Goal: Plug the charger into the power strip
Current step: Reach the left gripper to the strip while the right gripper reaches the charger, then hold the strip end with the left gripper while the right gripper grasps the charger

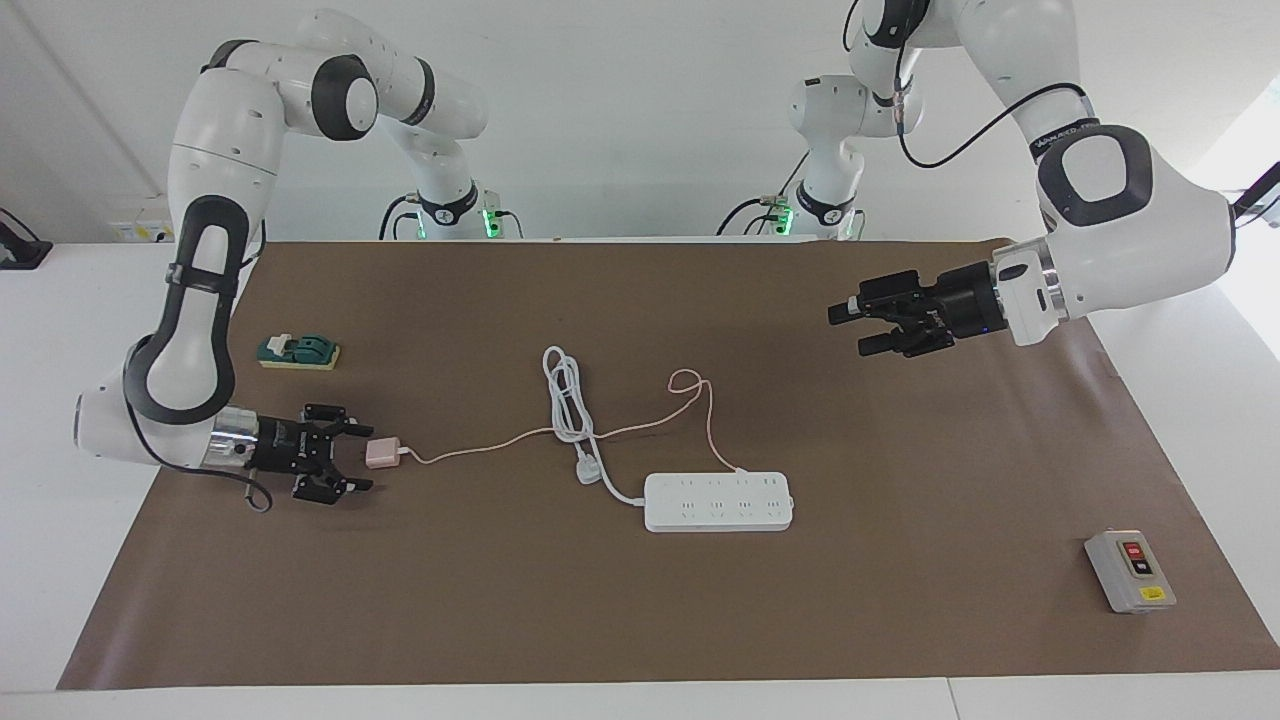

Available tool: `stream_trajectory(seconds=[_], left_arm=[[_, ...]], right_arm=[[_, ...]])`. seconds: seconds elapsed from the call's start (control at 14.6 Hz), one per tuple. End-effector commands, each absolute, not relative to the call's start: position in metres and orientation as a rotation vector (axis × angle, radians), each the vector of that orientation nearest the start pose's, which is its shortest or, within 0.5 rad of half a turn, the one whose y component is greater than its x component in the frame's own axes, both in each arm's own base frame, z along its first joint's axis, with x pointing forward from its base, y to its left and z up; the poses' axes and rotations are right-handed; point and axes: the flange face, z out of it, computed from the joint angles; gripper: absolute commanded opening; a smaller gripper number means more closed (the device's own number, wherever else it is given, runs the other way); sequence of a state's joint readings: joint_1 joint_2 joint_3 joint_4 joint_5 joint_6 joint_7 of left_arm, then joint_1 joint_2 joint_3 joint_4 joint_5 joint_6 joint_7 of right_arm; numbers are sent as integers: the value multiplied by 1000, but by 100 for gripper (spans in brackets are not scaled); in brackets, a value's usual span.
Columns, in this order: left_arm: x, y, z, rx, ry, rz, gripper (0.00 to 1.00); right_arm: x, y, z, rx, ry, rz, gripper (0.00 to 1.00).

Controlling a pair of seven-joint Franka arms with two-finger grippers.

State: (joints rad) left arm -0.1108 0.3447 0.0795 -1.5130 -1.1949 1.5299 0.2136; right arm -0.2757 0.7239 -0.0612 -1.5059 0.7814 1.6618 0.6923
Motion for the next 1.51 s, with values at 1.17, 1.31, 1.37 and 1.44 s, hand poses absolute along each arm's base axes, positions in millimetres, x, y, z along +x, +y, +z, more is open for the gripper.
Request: stream_trajectory(seconds=[1.17, 1.31, 1.37, 1.44], left_arm=[[581, -240, 331, 1518, 113, -106, 100], [579, -254, 323, 1514, 125, -100, 100], [580, -257, 316, 1537, 144, -90, 100], [580, -261, 314, 1566, 154, -75, 100]], right_arm=[[640, -135, 203, -1860, 1466, 790, 0], [642, -134, 207, -1861, 1457, 786, 0], [642, -133, 207, -1861, 1455, 787, 0], [644, -132, 211, -1860, 1453, 786, 0]])
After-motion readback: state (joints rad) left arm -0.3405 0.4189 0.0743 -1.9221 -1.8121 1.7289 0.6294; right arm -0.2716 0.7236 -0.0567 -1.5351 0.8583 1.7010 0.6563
